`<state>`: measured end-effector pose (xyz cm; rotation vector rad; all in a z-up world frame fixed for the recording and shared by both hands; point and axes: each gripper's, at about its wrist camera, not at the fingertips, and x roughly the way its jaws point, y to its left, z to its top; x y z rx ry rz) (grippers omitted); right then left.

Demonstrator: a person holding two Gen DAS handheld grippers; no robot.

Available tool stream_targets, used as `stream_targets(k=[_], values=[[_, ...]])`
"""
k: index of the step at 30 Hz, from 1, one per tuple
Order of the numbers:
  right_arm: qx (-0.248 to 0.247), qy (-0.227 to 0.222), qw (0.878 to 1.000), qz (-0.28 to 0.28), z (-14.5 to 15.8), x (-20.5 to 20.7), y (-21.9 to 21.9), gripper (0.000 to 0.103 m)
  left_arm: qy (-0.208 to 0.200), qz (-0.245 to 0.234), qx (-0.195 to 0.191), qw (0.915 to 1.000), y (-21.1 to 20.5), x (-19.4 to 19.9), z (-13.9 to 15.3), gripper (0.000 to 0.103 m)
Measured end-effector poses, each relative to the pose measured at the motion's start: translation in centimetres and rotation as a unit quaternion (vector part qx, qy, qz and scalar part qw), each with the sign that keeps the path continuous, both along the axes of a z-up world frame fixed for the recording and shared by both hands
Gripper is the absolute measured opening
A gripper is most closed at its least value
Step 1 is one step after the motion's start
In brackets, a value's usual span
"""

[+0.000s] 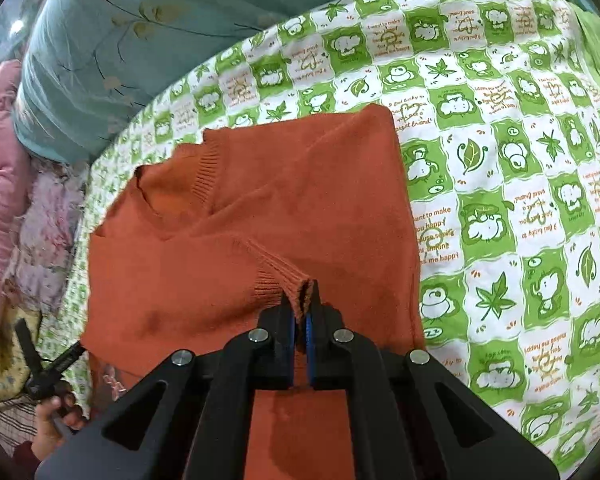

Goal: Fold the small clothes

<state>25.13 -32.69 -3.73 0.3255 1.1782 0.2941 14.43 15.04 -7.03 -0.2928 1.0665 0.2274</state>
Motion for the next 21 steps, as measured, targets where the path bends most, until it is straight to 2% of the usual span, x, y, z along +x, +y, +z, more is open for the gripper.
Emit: stream_targets(k=[3,5,9,12,14,16,18,21], values=[[-0.046,0.028,0.999,-0.008,-2.0,0.1,0.0,0.008,0.003,0.000,-0.002,1.0000,0.2,0.2,-0.1,0.046],[-0.040,0.031,0.998,-0.024,-2.1,-0.2,-0.6,0.009,0.004,-0.004,-0.004,1.0000,0.4,-0.1,0.1,0.047],[-0.054,0.009,0.997,-0.053,-0.2,-1.6,-1.8,0.010,0.017,-0.023,-0.010,0.9996,0.7,-1.3,0.5,0.047],[-0.028,-0.002,0.998,-0.051,1.3,-3.2,-2.2,0.012,0.022,-0.047,-0.017,0.9985,0.3,-3.0,1.3,0.045],[-0.017,-0.009,0.999,-0.034,2.2,-5.0,-1.7,0.022,0.027,-0.070,-0.026,0.9968,-0.4,-4.5,2.0,0.045],[-0.011,-0.012,1.000,-0.016,2.8,-6.9,-0.9,0.047,0.033,-0.084,-0.023,0.9957,-1.3,-5.9,2.6,0.045],[-0.013,-0.011,1.000,0.002,3.1,-9.0,0.1,0.051,0.052,-0.082,-0.011,0.9952,-2.6,-7.8,3.2,0.046],[-0.009,-0.001,1.000,0.026,3.4,-11.8,1.9,0.051,0.080,-0.086,-0.010,0.9930,-4.5,-10.3,3.5,0.048]])
